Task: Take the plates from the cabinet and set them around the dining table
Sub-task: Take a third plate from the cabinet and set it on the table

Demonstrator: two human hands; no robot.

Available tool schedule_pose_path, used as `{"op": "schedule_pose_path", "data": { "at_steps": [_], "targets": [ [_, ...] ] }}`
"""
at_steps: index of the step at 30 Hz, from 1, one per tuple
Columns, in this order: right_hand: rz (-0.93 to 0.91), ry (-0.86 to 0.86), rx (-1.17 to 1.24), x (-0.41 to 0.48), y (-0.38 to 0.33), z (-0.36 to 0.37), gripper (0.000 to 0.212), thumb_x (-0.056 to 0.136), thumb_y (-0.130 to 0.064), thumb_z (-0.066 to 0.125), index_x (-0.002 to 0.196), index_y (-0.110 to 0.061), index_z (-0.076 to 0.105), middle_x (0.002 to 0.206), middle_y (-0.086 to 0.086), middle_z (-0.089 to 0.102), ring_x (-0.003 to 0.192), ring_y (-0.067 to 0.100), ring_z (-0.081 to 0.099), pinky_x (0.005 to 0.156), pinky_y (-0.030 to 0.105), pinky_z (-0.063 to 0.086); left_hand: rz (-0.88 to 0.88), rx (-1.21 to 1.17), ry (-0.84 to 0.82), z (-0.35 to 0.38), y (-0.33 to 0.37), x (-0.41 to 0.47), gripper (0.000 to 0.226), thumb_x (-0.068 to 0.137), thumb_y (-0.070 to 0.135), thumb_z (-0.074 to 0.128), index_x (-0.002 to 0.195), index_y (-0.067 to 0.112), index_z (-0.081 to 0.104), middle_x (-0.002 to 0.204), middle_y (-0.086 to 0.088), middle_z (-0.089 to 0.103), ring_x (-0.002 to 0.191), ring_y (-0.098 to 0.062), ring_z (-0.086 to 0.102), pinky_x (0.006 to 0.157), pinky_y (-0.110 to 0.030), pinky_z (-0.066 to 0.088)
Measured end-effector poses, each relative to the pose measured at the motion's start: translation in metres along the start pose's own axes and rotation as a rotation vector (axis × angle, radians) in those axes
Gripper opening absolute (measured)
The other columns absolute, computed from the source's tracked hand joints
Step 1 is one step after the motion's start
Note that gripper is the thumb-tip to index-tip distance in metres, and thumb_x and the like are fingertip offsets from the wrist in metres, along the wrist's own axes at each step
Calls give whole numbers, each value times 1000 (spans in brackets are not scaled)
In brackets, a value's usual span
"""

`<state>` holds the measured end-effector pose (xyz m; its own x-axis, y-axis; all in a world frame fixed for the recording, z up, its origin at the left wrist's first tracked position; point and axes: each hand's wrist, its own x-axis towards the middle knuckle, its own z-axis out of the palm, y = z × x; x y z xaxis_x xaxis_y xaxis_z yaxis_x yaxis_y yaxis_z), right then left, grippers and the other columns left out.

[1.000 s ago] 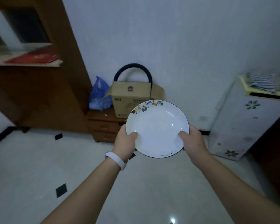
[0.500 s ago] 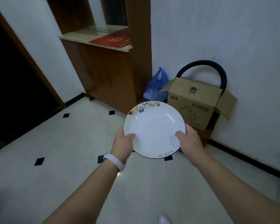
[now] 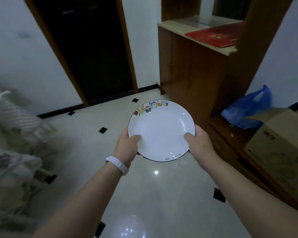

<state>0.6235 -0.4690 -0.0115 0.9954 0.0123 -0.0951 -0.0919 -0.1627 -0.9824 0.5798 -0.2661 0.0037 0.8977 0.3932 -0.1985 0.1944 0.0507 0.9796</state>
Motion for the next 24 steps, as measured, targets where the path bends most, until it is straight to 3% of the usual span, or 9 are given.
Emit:
{"op": "schedule_pose_path", "data": {
  "at_steps": [6,8,12,19,24],
  "targets": [
    [-8,-248,-55,45,-10,106,21,84,-5,45,84,-20,60,66,-9,56,54,11,44,52,21,37,0,-69,206,-86,-9,33,42,86,-6,44,99,29,63,77,11,73,68,-18,65,58,-37,53],
    [-15,-309,-79,57,-14,143,20,86,-5,45,85,-20,59,66,-8,54,50,9,43,48,19,36,-8,-82,246,-115,-14,48,43,84,-4,46,102,30,63,83,7,73,72,-22,66,62,-42,54],
    [9,-400,-90,85,-18,225,18,84,-7,44,90,-16,59,70,-3,53,56,17,38,51,24,34,-18,-107,341,-179,-23,93,40,82,-3,48,101,29,63,91,1,71,75,-23,66,59,-38,54],
    [5,-501,-147,138,-47,378,28,87,-8,43,99,-23,63,82,-8,65,60,9,51,55,21,41,-57,-165,460,-295,-19,187,36,71,10,51,96,33,64,91,-3,71,73,-28,63,61,-41,51],
    [-20,-550,-189,173,-76,486,22,85,-2,41,90,-13,59,71,-4,53,53,11,41,42,14,35,-55,-210,514,-376,-10,246,38,88,-3,46,105,27,59,95,-4,68,78,-29,60,66,-44,48]
  ]
}}
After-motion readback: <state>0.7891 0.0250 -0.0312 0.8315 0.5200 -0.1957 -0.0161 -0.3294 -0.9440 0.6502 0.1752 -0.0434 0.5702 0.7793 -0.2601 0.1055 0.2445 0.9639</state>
